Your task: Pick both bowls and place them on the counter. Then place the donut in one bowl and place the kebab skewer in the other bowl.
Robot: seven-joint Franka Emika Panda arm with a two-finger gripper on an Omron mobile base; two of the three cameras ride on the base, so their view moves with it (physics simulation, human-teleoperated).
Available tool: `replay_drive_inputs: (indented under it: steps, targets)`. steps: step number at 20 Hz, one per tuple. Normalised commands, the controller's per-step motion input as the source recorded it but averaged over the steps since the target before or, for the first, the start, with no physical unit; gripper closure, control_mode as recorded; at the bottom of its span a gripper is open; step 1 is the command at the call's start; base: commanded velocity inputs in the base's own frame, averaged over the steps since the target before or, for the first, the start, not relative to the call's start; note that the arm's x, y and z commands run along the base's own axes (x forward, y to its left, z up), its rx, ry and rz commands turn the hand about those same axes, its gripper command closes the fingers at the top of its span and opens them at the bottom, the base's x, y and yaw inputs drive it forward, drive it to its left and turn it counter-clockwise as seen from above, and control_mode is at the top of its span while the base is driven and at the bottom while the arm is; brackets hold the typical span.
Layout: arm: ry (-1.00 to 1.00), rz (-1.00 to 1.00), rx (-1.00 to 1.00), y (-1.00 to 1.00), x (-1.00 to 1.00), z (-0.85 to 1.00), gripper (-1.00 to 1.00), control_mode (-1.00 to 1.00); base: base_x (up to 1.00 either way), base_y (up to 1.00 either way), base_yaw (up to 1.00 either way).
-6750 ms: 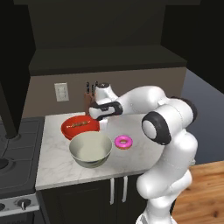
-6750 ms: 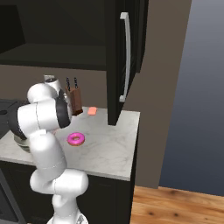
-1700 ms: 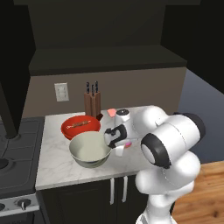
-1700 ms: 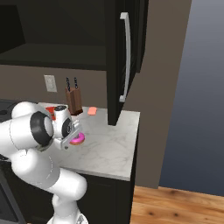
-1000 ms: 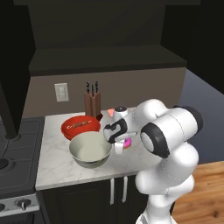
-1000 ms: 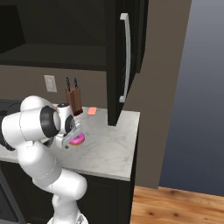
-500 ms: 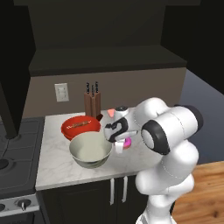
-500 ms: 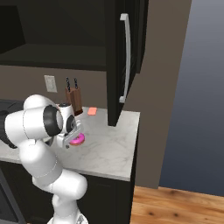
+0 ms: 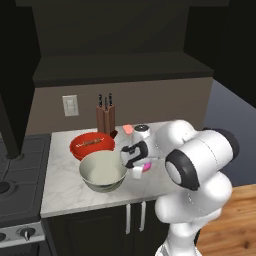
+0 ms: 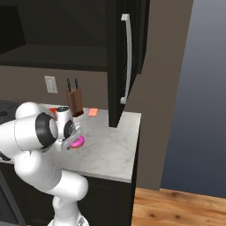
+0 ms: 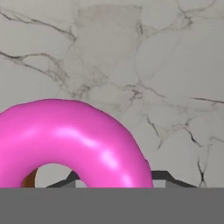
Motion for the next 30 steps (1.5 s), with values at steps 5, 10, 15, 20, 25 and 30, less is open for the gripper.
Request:
replay_drive_inputs:
  steps: [5, 10, 15, 20, 25, 30]
  targets:
    - [0.00, -0.09, 0.00, 0.00, -0.16, 0.34, 1.00, -1.00, 0.00, 0.00, 0.00]
    - [0.00, -0.05, 0.00, 0.02, -0.17, 0.48, 1.00, -1.00, 0.00, 0.00, 0.00]
    - [0.00, 0.00, 0.00, 0.13, -0.21, 0.54, 1.00, -1.00, 0.00, 0.00, 0.00]
    - [0.00, 0.00, -0.02, 0.17, -0.19, 0.57, 1.00, -1.00, 0.00, 0.00, 0.00]
    - [0.00, 0.00, -0.02, 0.20, -0.17, 0.54, 1.00, -1.00, 0.00, 0.00, 0.00]
    - [0.00, 0.00, -0.01, 0.40, -0.07, 0.36, 1.00, -1.00, 0.00, 0.00, 0.00]
